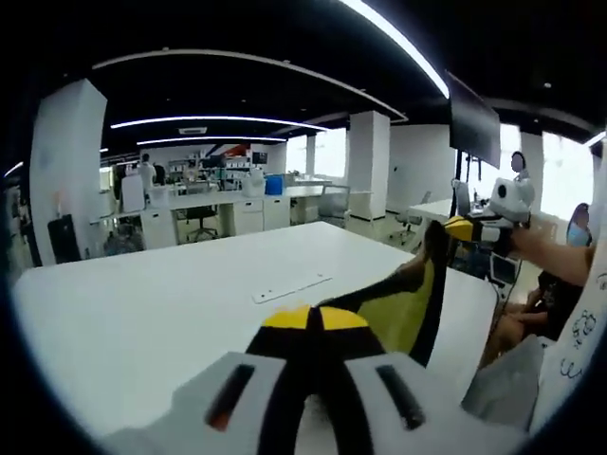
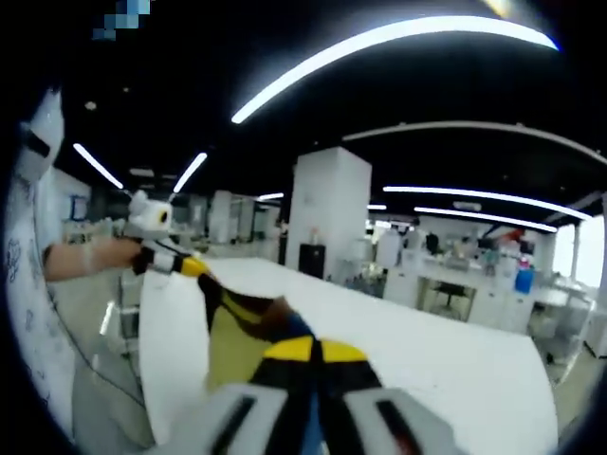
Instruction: Fold the garment on the visible template until the final outline fits inside the template.
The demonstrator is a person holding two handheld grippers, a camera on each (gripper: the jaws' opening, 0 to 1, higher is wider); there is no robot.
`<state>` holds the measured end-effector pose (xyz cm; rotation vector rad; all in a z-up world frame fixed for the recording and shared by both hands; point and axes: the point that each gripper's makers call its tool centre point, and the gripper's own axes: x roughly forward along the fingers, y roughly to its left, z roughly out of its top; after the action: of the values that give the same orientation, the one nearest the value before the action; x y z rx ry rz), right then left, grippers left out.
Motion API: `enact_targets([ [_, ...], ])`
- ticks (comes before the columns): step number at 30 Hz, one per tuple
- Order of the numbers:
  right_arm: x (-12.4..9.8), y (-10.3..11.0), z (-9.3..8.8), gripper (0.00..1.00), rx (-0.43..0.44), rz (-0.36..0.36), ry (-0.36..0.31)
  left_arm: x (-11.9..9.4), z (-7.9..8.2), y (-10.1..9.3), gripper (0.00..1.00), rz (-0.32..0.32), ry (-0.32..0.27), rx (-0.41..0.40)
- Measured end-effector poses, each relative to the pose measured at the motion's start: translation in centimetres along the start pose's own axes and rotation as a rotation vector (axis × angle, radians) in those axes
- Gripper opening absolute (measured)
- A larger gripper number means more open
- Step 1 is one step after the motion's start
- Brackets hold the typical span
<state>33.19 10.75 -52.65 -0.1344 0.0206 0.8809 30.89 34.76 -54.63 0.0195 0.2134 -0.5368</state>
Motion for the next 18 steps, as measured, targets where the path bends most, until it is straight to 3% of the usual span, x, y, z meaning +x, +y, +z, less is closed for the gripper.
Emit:
enact_targets([
  [4,0.5,-0.5,1.6,0.00,-0.001,0.009,-0.037,0.2,1.6,0.3,0.00,-0.008,-0.039,0.011],
  [7,1.3,-1.0,1.2,0.00,0.003,0.013,-0.030,1.5,1.2,1.4,0.00,-0.007,-0.033,0.003],
  [13,3.9,-3.0,-2.3,0.00,0.054,0.007,0.053,5.1,-1.2,3.2,0.00,-0.022,0.021,-0.042],
  [18,6.1,-4.8,-5.8,0.00,0.066,0.012,0.126,8.1,-3.7,5.8,0.00,-0.017,0.077,-0.135],
])
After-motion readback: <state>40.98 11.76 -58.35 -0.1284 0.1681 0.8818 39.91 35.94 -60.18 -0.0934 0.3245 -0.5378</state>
